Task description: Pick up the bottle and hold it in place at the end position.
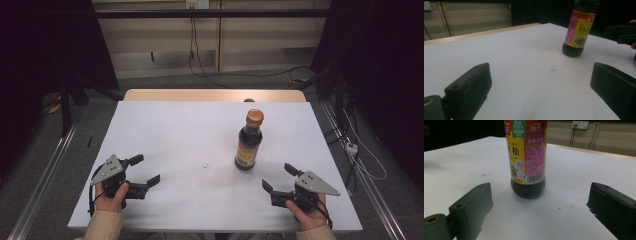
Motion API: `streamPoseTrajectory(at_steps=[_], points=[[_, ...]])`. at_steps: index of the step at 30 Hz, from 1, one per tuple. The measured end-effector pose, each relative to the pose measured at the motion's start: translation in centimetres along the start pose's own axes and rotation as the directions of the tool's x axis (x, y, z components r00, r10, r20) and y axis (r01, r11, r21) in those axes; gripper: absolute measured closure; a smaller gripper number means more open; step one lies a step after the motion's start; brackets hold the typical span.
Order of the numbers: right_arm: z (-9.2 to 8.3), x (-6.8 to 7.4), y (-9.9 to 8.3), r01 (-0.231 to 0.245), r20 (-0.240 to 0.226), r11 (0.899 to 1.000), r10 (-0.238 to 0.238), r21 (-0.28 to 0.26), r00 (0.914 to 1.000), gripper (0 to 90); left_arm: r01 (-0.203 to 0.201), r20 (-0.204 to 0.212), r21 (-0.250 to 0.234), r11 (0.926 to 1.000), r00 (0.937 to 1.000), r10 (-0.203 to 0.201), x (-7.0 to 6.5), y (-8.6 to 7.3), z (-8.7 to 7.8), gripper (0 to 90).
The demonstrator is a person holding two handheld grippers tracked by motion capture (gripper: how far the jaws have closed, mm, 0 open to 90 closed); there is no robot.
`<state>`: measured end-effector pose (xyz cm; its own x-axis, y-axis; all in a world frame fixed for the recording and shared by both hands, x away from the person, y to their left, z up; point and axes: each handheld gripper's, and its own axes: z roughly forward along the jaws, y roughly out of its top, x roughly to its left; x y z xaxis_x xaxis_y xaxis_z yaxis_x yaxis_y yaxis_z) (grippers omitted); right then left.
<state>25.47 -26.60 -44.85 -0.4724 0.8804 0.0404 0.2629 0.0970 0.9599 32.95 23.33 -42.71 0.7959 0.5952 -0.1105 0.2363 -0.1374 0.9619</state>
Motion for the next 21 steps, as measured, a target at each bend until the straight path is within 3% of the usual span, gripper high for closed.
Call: streamPoseTrajectory(at_steps=[13, 21], points=[[0.5, 0.3, 0.4, 0.018, 0.000, 1.000, -0.018, 0.019, 0.9998, 5.4, -0.011, 0.002, 0.004, 0.9999, 0.9999, 0.011, 0.0, 0.0, 0.2, 3.3], [1.5, 0.7, 2.1, -0.015, -0.009, 0.999, 0.015, 0.029, 0.9998, 5.2, -0.009, -0.002, 0.004, 0.9999, 1.0000, 0.009, 0.0, 0.0, 0.1, 3.4]])
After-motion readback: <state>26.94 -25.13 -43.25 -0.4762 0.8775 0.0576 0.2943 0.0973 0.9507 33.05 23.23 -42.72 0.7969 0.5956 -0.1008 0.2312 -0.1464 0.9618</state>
